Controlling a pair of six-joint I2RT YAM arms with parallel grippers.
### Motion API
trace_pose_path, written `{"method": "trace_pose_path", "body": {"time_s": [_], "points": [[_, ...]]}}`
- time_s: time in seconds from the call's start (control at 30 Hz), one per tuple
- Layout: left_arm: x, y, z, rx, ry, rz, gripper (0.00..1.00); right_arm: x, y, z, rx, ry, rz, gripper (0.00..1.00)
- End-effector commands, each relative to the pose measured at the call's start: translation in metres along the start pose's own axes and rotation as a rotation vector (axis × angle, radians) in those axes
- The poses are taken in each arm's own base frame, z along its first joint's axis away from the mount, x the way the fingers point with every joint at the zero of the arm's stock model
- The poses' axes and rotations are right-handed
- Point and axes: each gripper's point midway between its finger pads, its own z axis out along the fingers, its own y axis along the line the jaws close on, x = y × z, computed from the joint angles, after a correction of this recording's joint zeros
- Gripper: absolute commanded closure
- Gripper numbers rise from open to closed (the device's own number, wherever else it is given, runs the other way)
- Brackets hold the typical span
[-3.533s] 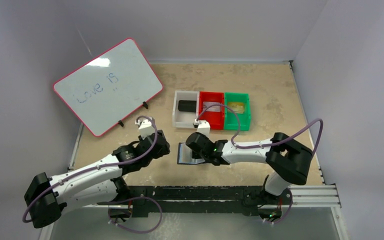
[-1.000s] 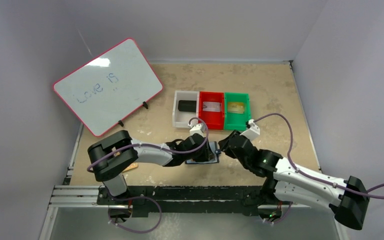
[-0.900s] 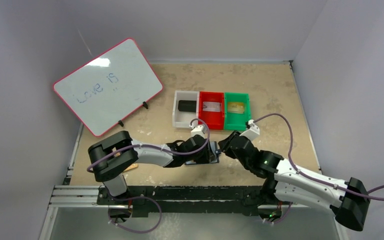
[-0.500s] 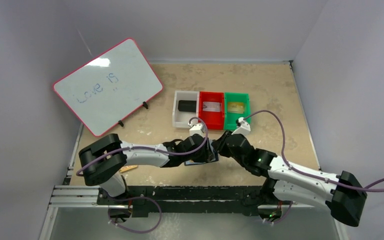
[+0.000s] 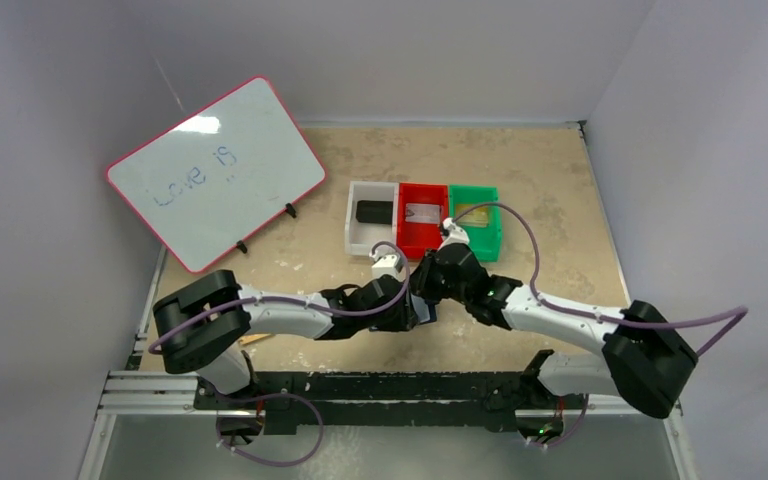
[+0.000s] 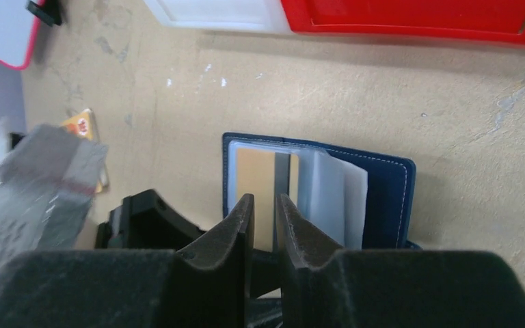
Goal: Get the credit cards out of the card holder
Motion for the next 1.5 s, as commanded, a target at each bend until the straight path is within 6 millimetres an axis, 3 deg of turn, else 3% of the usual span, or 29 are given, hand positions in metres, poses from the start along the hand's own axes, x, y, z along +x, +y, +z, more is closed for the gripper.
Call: {"method": "trace_pose_path", "body": {"time_s": [0.0,0.23,0.47,0.6,1.13,1.47], "points": [[-0.009,-0.018,-0.010,0.070,-0.042,0.006,0.64,0.001,0.012,0.012,-0.046,0.034,-0.023,0.80],[-0.033,-0.011,-0.040,0.033,-0.139,0.009,0.63,0.027,-0.017,0.025,0.014,0.104,-0.046,0.79],[-0.053,0.035,-0.060,-0.191,-0.244,0.019,0.58,0.037,-0.019,0.024,-0.027,0.117,-0.011,0.76],[-0.050,0.045,-0.054,-0.243,-0.238,0.008,0.58,0.043,-0.020,0.025,-0.047,0.129,0.002,0.75],[-0.043,0.045,-0.034,-0.286,-0.199,0.015,0.64,0.053,-0.019,0.023,-0.120,0.138,0.072,0.78],[-0.029,0.043,-0.020,-0.260,-0.142,-0.005,0.67,0.058,-0.022,0.029,-0.127,0.161,0.104,0.82]]}}
